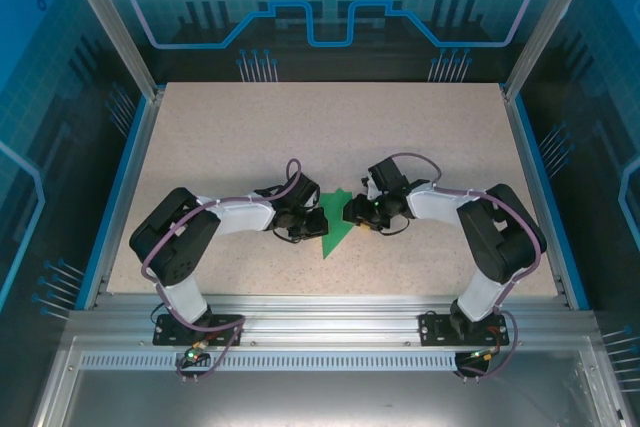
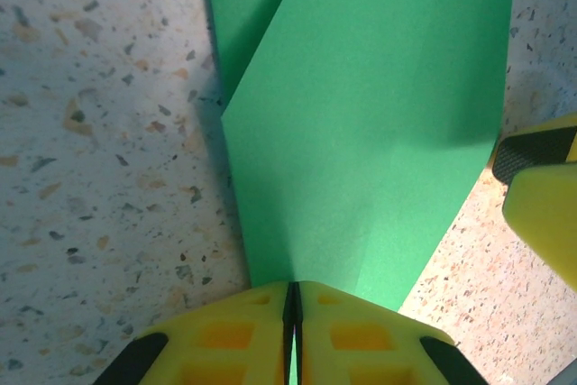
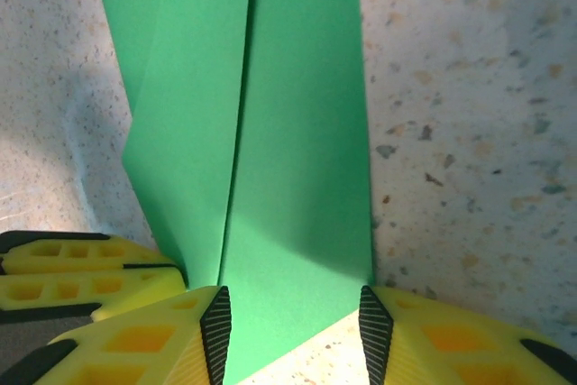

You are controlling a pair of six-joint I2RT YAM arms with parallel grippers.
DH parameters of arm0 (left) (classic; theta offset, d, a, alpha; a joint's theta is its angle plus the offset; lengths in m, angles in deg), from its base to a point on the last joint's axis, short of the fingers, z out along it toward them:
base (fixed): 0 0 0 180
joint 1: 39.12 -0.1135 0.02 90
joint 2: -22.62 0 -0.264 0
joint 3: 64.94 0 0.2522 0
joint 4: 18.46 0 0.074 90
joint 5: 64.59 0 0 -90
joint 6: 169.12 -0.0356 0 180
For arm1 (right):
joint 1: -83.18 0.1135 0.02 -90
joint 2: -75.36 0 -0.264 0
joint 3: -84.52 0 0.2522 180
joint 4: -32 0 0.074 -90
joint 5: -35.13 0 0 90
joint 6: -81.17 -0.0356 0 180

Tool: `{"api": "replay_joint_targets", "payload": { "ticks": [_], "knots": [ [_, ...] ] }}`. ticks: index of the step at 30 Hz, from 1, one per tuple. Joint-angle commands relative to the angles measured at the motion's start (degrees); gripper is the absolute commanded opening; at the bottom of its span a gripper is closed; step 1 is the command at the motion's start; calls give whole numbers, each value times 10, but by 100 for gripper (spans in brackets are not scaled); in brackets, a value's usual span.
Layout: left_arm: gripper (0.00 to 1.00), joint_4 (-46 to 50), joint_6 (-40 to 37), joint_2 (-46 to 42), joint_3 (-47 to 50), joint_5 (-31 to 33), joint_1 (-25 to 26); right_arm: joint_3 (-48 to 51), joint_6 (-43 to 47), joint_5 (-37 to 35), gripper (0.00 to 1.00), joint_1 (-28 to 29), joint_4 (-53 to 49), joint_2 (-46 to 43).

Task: Fold a paper plane with a square sheet of paper (pick it up from the middle)
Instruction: Turn over the paper at the center of the table.

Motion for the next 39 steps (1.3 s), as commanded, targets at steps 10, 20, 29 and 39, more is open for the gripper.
{"api": "replay_joint_targets", "payload": {
  "ticks": [10, 20, 29, 39],
  "knots": [
    [13, 2, 7, 10, 16, -6, -4, -54, 23, -43, 46, 0, -36, 23],
    [13, -11, 14, 10, 24, -16, -4, -47, 13, -46, 46, 16, -30, 42],
    [13, -24, 25, 8, 35, -24, -4, -25, -10, -12, 41, 33, 8, 24],
    [13, -64, 49, -10, 73, -45, -4, 7, -28, 21, 42, 30, 58, 4]
  ]
}}
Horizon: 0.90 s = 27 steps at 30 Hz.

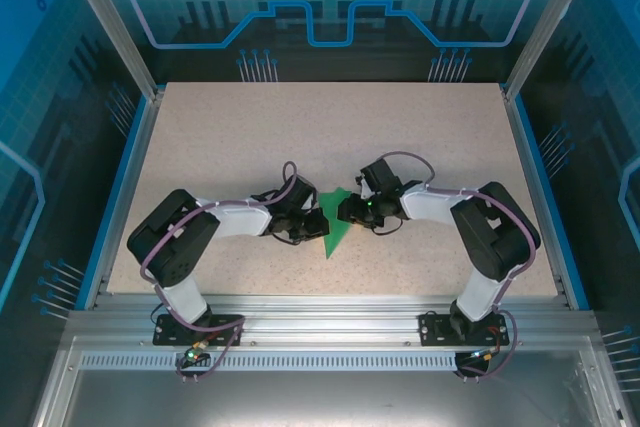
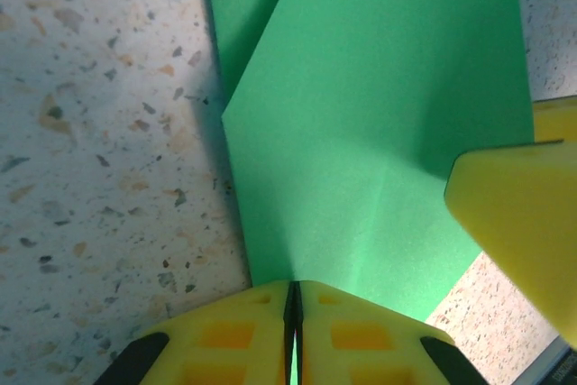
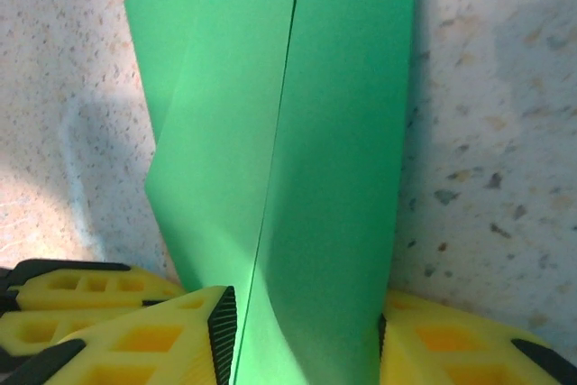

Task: Fold a paper plane with a square sheet of paper (pick it up from the middle)
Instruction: Turn over the paper at the center of the table.

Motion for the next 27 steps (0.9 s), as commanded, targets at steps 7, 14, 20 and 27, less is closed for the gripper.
{"api": "replay_joint_targets", "payload": {
  "ticks": [7, 14, 20, 27],
  "knots": [
    [13, -48, 64, -10, 67, -44, -2, 44, -47, 53, 42, 5, 82, -22],
    [13, -79, 91, -22, 86, -49, -4, 52, -51, 56, 35, 10, 110, -16],
    [14, -137, 134, -40, 124, -57, -17, 67, -60, 64, 31, 12, 150, -16],
    [14, -182, 164, -38, 141, -68, -24, 72, -66, 59, 33, 26, 173, -21]
  ]
}}
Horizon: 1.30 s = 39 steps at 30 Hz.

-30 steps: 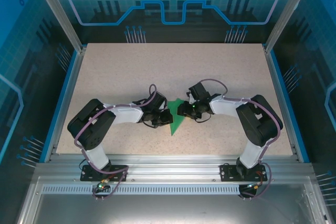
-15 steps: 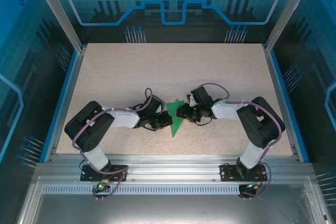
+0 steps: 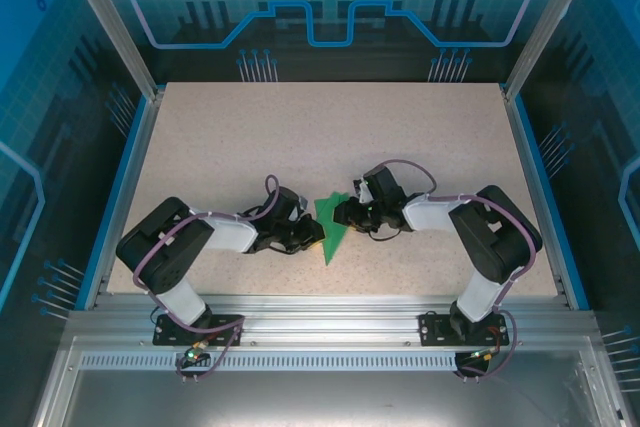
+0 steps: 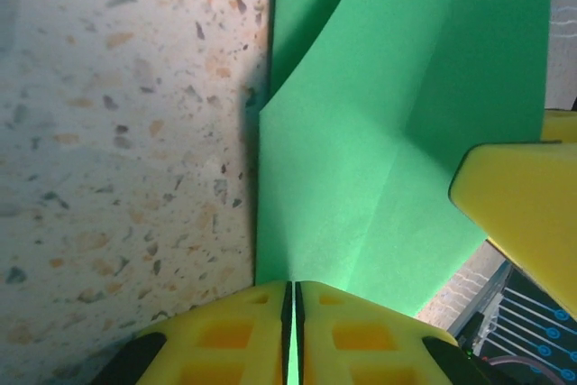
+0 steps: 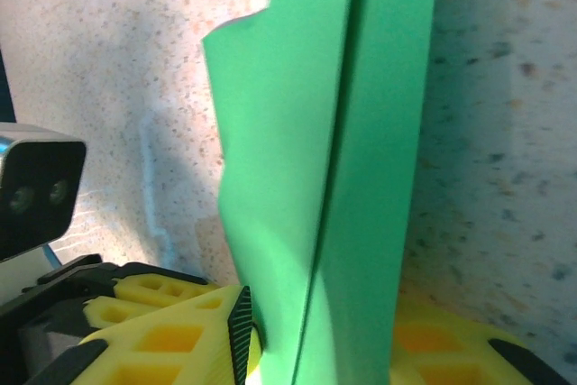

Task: Fold a paper plane with a square sheet of paper (pick it up from the middle)
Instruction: Turn over the paper at the center of the table.

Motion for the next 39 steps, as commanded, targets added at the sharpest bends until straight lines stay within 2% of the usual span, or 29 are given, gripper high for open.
{"api": "replay_joint_targets", "payload": {
  "ticks": [1, 7, 21, 25, 29, 34, 36, 39],
  "knots": [
    [15, -3, 26, -1, 16, -11, -6, 8, -8, 8, 33, 17, 25, -12],
    [15, -8, 29, -4, 19, -13, -7, 6, -16, -9, 31, 24, 21, -3],
    [15, -10, 27, -18, 18, -18, -7, -19, -5, 2, 15, 24, 16, 24],
    [18, 6, 19, -38, 20, -9, -7, -29, 13, -7, 9, 24, -17, 8],
    [22, 24, 10, -78, 29, 6, -7, -47, 45, -34, 8, 24, -83, -30],
    [25, 120, -20, -167, 30, 68, -7, -99, 119, -131, 8, 27, -257, -99],
    [26, 171, -34, -210, 28, 102, -7, -128, 151, -212, 9, 35, -354, -128],
    [32, 247, -47, -275, 29, 159, -7, -191, 177, -388, 10, 64, -519, -146]
  ]
}}
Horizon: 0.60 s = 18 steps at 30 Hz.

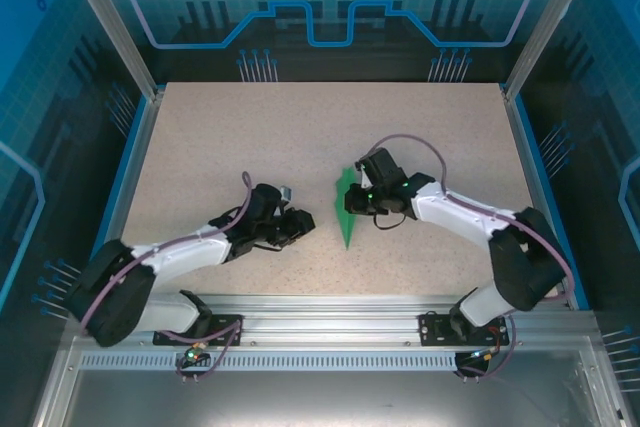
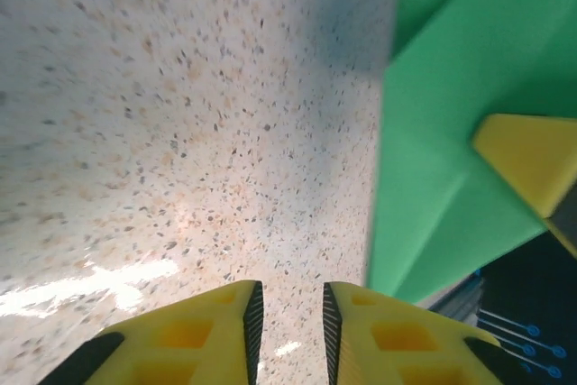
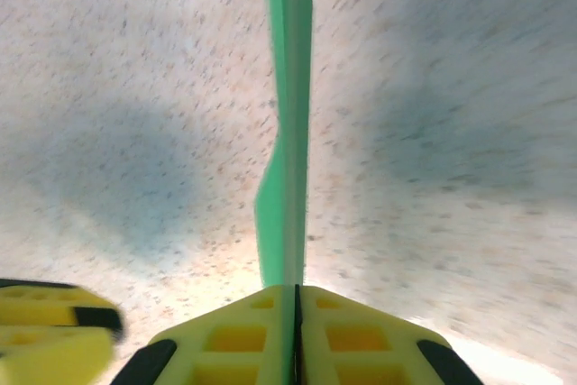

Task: Fold a paper plane with a square sheet of paper (pick it up from the middle)
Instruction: Turn over the paper at the center of the table.

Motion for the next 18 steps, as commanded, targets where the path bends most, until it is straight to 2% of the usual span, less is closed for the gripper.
{"api": "replay_joint_targets", "payload": {
  "ticks": [1, 2, 5, 8, 18],
  "knots": [
    [36, 127, -31, -65, 7, 93, -4, -73, 52, -241, 11, 41, -257, -16],
    [38, 144, -31, -86, 11, 111, -4, -95, 44, -295, 11, 53, -310, -5],
    [41, 176, -23, -131, 25, 147, -3, -151, 15, -387, 10, 85, -419, 51],
    [42, 203, -10, -169, 35, 179, -4, -185, -14, -421, 11, 127, -459, 119],
    [47, 320, 35, -329, 63, 290, -3, -344, -41, -318, 17, 233, -440, 343]
  ]
}}
